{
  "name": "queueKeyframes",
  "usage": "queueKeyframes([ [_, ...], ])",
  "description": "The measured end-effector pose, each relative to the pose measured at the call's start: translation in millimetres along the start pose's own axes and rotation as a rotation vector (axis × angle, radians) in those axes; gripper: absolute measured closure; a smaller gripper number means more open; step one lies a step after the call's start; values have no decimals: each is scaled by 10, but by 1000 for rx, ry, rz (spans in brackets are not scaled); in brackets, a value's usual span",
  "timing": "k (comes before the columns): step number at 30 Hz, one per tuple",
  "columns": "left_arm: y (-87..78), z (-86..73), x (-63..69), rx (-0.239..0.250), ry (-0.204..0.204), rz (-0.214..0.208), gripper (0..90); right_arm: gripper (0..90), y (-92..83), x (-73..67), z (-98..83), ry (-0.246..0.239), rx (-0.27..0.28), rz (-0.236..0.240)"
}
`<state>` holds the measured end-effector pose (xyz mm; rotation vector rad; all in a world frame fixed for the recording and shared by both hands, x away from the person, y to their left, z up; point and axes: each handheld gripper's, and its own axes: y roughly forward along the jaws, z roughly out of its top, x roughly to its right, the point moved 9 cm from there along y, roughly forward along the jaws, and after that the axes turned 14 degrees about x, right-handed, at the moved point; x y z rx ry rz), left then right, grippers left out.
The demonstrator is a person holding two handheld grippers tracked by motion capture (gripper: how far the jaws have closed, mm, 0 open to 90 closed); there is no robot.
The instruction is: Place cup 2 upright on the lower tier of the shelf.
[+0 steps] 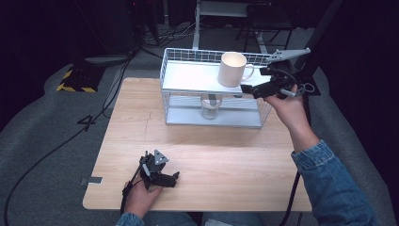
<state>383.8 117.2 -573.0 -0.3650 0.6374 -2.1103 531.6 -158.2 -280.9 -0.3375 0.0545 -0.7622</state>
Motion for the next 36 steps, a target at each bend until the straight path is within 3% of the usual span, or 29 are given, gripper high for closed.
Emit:
queueKeyframes([
  [6,3,2,0,2,0,0,5,11,-186,-36,-104,-7,7,-1],
  [7,4,1,4,-1,-4,1,4,11,-274,-56,-169,-5,10,-1],
  [15,9,7,3,-3,-4,4,4,23,-483,-103,-416,-1,1,-6],
  [29,12,9,1,-2,-4,7,4,34,-741,-155,-966,35,-34,-36],
  [36,12,9,1,-1,-4,7,4,64,-824,-225,-1385,66,-60,-42],
])
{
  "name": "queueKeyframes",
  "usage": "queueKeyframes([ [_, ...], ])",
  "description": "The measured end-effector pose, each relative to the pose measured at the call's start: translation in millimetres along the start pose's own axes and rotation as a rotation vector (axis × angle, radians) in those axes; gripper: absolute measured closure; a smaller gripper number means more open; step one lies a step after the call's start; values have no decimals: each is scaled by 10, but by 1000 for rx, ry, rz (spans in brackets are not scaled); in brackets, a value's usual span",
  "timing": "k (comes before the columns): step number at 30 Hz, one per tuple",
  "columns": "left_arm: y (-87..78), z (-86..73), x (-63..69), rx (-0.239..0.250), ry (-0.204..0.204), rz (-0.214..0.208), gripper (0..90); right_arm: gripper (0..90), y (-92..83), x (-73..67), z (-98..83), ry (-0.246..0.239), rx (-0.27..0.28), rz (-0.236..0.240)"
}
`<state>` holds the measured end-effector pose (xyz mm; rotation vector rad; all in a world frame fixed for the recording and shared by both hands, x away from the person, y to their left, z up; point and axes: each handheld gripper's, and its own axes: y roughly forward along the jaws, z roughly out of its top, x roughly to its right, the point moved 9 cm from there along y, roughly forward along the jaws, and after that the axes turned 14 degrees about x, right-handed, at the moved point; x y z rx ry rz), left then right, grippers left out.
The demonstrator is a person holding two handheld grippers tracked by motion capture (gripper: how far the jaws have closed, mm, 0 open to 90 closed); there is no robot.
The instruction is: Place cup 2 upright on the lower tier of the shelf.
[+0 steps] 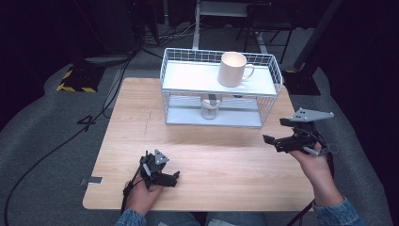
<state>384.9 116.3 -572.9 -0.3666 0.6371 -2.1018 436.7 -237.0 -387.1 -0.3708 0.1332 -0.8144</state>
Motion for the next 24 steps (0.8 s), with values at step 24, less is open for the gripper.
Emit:
queueKeyframes([
  [24,0,0,0,0,0,0,4,65,188,-227,-1103,25,-40,-10],
])
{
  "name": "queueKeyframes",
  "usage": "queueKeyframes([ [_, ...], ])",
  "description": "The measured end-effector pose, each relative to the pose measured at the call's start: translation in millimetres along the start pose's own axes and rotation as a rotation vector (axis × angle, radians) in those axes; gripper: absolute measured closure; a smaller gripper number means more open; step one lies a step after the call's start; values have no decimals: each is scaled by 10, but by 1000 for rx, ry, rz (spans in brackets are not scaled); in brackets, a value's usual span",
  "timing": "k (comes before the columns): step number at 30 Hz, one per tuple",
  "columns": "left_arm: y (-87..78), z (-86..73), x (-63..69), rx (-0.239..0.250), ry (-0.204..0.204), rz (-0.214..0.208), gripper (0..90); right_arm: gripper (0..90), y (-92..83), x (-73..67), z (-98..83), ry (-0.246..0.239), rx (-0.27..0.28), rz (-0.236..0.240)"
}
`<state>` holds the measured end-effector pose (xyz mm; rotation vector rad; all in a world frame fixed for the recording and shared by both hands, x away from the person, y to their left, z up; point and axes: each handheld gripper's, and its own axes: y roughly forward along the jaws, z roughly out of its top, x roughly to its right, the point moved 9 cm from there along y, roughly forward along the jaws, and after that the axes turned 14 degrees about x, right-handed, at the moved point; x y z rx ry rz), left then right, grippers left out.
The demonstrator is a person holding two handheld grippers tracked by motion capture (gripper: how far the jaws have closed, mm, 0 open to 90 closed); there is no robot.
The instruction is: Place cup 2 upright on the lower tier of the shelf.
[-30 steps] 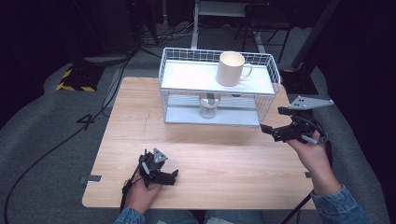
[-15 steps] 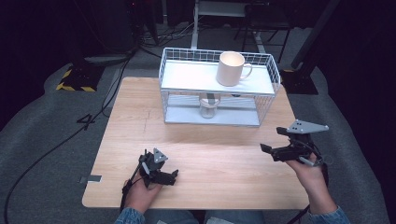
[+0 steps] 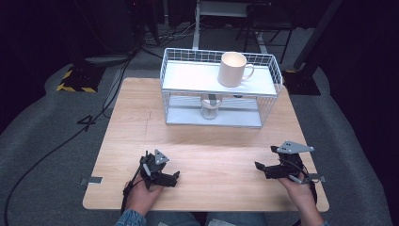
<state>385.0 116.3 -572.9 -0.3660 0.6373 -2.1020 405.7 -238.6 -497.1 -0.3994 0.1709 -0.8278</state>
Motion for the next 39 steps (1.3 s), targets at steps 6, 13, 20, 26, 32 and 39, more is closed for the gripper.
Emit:
queueKeyframes([
  [6,0,0,0,0,0,0,4,68,107,-29,-212,-22,-47,-14],
  [13,0,0,0,0,0,0,4,69,202,-24,-417,-28,-101,-33],
  [20,0,0,0,-1,-1,-1,5,69,270,-8,-552,-54,-148,-59],
  [26,0,0,0,0,-1,0,4,63,308,-7,-599,-41,-139,-64],
  [32,-2,-1,1,-2,-1,-2,4,48,340,-13,-629,29,-105,-55],
  [39,-1,2,-10,-1,4,-1,5,41,342,-12,-630,31,-105,-56],
])
